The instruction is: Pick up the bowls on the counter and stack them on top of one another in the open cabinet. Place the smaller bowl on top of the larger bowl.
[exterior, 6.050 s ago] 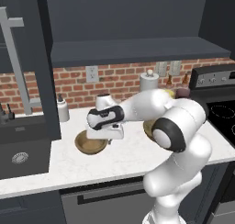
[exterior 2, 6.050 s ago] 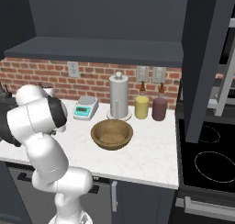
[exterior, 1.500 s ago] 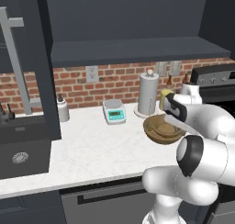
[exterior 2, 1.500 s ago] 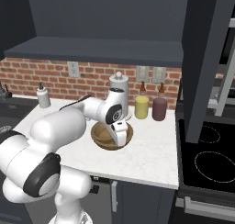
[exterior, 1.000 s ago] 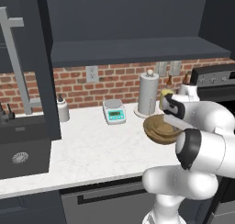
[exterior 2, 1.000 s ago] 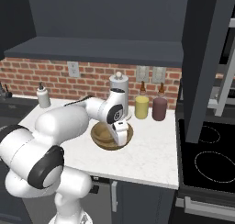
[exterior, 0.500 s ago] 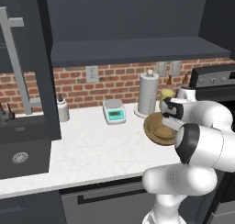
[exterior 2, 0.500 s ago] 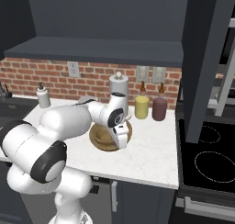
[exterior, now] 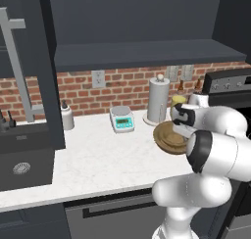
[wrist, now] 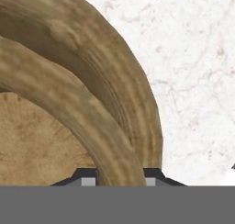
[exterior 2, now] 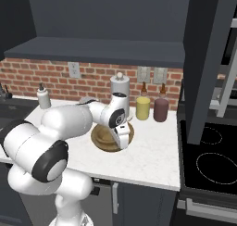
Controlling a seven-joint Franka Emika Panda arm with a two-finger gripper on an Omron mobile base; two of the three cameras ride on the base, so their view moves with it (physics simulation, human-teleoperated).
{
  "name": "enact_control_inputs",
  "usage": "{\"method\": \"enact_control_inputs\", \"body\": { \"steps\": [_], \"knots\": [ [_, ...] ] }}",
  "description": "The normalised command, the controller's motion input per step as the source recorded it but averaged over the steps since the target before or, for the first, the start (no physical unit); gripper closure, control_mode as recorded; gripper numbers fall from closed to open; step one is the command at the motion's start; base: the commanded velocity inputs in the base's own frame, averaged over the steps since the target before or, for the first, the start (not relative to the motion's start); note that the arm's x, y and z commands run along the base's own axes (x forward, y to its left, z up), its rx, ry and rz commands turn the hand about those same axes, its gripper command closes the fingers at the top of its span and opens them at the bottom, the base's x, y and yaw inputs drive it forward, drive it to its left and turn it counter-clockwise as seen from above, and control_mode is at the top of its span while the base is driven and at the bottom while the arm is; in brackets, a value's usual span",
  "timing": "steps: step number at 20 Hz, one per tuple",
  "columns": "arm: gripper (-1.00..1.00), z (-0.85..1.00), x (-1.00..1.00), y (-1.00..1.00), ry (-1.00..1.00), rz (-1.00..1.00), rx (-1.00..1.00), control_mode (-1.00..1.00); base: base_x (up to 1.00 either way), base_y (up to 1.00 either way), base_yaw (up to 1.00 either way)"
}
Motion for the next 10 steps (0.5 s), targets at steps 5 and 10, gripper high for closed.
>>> {"method": "enact_control_inputs", "body": {
  "steps": [5,10],
  "knots": [
    [1.00,0.00,0.26,0.00,0.00,-0.01,0.00,-1.00,0.00,0.00,0.00],
    [1.00,-0.02,0.22,0.00,0.00,-0.01,0.00,-1.00,0.00,0.00,0.00]
  ]
}}
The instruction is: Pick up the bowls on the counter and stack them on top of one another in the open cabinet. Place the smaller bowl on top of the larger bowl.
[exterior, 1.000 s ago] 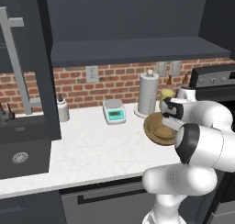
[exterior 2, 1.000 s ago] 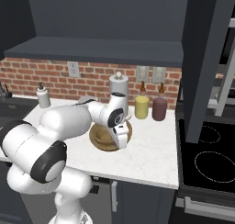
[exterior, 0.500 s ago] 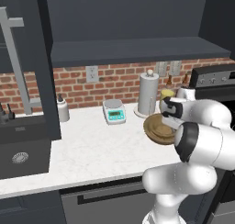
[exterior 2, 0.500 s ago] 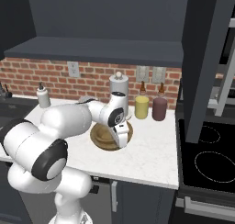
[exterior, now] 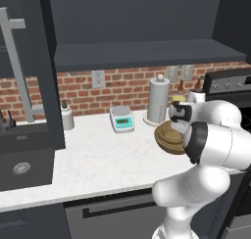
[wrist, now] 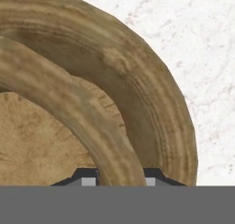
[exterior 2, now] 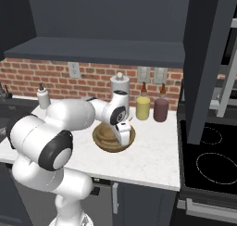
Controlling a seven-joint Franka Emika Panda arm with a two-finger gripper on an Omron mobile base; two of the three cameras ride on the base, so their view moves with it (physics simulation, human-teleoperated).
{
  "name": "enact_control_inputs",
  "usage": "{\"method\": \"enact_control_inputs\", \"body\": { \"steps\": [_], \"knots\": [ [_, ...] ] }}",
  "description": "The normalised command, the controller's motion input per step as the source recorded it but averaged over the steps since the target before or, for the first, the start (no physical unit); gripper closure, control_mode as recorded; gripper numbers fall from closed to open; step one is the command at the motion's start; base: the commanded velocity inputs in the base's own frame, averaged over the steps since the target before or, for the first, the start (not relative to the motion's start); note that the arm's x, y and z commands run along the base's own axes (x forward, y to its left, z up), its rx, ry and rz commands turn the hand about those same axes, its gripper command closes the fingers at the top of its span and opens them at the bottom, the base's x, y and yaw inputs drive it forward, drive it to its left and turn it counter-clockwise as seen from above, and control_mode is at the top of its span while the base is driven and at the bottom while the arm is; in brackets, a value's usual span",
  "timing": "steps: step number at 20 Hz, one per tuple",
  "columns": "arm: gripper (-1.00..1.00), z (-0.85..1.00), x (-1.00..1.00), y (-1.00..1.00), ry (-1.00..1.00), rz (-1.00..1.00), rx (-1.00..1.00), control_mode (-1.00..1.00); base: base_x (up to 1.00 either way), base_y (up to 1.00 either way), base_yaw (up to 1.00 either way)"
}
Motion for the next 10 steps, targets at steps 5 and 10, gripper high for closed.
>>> {"method": "enact_control_inputs", "body": {
  "steps": [5,10],
  "knots": [
    [1.00,-0.07,0.02,0.00,0.00,-0.01,0.00,-1.00,0.00,0.00,0.00],
    [1.00,-0.18,0.00,-0.06,0.00,-0.04,0.00,-1.00,0.00,0.00,0.00]
  ]
}}
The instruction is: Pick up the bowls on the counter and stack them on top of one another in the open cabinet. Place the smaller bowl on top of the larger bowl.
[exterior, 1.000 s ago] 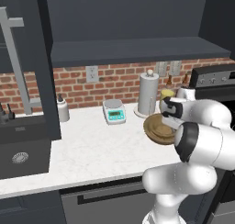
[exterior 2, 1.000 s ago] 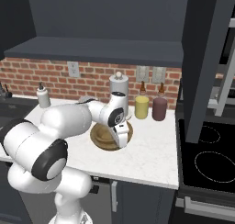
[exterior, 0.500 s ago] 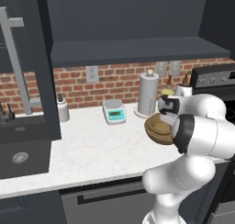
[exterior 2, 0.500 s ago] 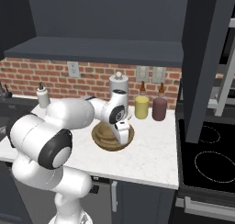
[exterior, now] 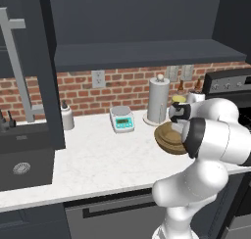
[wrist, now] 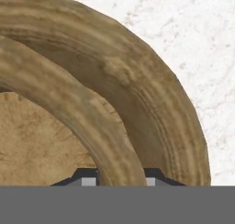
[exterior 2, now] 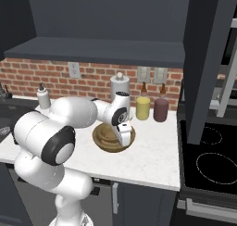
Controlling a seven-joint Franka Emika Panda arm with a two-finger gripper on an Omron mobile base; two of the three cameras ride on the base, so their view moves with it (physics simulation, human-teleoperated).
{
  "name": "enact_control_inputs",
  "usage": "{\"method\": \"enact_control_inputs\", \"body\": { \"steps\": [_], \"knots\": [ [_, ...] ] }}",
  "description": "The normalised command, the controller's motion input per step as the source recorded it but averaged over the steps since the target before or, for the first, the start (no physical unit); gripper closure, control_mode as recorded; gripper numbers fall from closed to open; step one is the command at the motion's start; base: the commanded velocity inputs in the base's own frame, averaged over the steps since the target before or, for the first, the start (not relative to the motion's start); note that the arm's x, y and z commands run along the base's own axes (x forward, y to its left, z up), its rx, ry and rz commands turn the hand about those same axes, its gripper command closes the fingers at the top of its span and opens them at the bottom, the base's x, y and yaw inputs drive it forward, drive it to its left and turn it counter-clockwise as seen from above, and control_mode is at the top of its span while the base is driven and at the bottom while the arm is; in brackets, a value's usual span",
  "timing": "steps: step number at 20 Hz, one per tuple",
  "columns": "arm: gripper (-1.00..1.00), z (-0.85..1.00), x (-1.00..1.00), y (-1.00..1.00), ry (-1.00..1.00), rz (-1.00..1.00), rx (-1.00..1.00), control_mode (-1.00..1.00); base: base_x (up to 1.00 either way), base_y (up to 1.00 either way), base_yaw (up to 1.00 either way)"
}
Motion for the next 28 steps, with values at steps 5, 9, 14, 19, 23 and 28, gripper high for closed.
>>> {"method": "enact_control_inputs", "body": {
  "steps": [5,9,14,19,23,28],
  "knots": [
    [1.00,-0.19,0.00,-0.01,0.00,-0.02,0.00,-1.00,0.00,0.00,0.00],
    [-1.00,0.00,0.00,0.00,0.00,0.00,0.00,-1.00,0.00,0.00,0.00],
    [-1.00,0.00,0.00,0.00,0.00,0.00,0.00,-1.00,0.00,0.00,0.00],
    [-1.00,0.00,0.00,0.00,0.00,0.00,0.00,-1.00,0.00,0.00,0.00],
    [-1.00,0.00,0.00,0.00,0.00,0.00,0.00,-1.00,0.00,0.00,0.00],
    [-1.00,0.19,0.00,0.00,-0.03,0.00,0.00,-1.00,0.00,0.00,0.00]
  ]
}}
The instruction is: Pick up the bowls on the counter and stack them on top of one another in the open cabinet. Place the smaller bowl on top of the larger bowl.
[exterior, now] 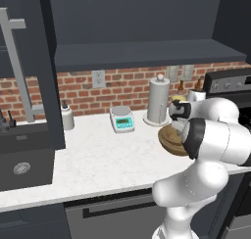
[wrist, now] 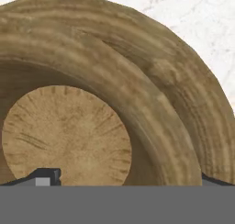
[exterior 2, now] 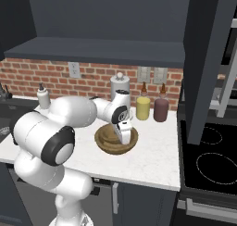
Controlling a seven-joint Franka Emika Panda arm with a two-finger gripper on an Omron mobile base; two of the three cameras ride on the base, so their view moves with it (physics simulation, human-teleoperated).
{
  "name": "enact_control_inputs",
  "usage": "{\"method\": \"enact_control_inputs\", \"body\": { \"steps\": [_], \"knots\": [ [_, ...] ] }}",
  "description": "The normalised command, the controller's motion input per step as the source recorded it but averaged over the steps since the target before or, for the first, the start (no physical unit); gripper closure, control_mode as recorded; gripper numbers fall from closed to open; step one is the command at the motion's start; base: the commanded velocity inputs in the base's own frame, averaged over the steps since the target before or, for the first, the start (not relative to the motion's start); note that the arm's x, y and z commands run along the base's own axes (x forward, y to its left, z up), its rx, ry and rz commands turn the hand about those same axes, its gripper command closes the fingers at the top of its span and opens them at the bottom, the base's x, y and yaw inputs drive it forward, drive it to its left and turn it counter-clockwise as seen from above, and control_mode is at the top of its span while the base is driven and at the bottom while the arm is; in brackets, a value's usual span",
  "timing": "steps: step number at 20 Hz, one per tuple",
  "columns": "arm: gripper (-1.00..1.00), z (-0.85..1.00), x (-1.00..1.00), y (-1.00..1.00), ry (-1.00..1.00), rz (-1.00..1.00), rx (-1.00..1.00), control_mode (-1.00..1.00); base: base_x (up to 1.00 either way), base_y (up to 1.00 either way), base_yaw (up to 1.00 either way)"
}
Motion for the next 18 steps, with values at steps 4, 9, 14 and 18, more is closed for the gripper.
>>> {"method": "enact_control_inputs", "body": {
  "steps": [4,9,14,18],
  "knots": [
    [-1.00,0.11,0.10,0.00,-0.01,0.00,-0.04,-1.00,0.00,0.00,0.00],
    [-1.00,-0.12,0.30,0.00,0.01,0.02,-0.12,-1.00,0.00,0.00,0.00],
    [-1.00,-0.31,0.09,0.00,0.00,0.00,-0.09,-1.00,0.00,0.00,0.00],
    [-1.00,0.00,0.00,-0.13,-0.02,0.00,0.00,-1.00,0.00,0.00,0.00]
  ]
}}
